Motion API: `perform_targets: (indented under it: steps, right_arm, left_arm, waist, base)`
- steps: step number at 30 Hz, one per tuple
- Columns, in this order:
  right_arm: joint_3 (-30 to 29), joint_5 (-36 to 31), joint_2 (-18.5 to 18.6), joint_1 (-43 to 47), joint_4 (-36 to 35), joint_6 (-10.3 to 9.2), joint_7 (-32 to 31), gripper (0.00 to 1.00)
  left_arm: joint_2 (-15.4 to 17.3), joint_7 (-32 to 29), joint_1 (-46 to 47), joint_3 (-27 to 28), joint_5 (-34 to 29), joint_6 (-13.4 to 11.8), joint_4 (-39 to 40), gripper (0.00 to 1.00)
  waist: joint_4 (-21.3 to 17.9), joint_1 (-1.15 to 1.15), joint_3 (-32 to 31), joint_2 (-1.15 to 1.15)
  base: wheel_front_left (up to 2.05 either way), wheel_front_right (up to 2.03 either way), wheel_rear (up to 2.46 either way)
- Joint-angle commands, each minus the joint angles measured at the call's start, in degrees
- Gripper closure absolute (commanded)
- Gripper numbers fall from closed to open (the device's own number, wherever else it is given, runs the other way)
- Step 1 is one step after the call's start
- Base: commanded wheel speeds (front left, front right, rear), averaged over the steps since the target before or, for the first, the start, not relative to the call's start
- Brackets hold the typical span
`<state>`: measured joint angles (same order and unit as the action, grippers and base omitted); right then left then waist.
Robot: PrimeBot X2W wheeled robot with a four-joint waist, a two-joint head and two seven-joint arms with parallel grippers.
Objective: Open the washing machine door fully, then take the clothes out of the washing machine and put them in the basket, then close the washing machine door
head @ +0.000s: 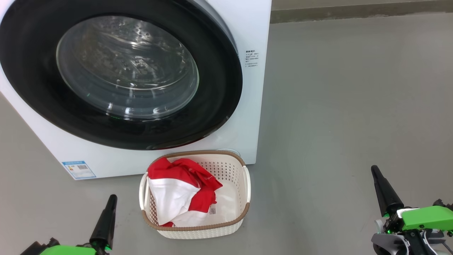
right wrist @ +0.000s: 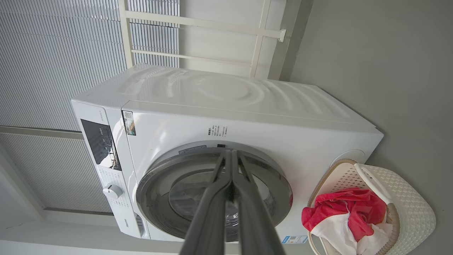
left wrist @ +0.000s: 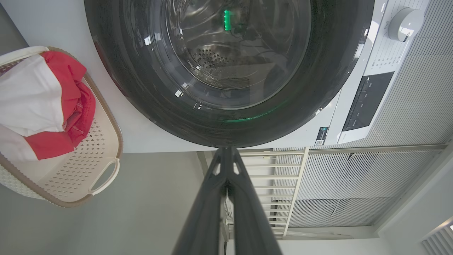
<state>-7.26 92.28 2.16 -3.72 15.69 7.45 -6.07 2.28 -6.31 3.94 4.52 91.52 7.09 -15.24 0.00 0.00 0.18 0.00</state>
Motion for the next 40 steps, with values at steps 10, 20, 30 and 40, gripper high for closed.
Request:
perform_targets:
  steps: [10, 20, 30, 40]
  right_arm:
    - [0.80, -0.07, 0.80, -2.46, -1.68, 0.03, -0.37, 1.00]
    - [0.78, -0.08, 0.79, -2.46, -1.67, 0.03, -0.38, 1.00]
    - [0.76, -0.10, 0.78, -2.46, -1.67, 0.03, -0.40, 1.00]
    - [0.75, -0.11, 0.77, -2.46, -1.67, 0.03, -0.41, 1.00]
  left_arm:
    - [0.60, -0.20, 2.25, 2.02, 0.62, 0.40, 1.21, 1.00]
    - [0.60, -0.19, 2.25, 2.02, 0.63, 0.40, 1.21, 1.00]
    - [0.60, -0.19, 2.25, 2.02, 0.63, 0.40, 1.21, 1.00]
    - [0.60, -0.19, 2.25, 2.01, 0.63, 0.40, 1.21, 1.00]
  waist:
    - [0.00, 0.00, 0.00, 0.00]
    - [0.00, 0.00, 0.00, 0.00]
    - [0.00, 0.00, 0.00, 0.00]
    - [0.00, 0.00, 0.00, 0.00]
  base:
    - [0.00, 0.00, 0.00]
    - [0.00, 0.00, 0.00]
    - [0.00, 0.00, 0.00]
    - [0.00, 0.00, 0.00]
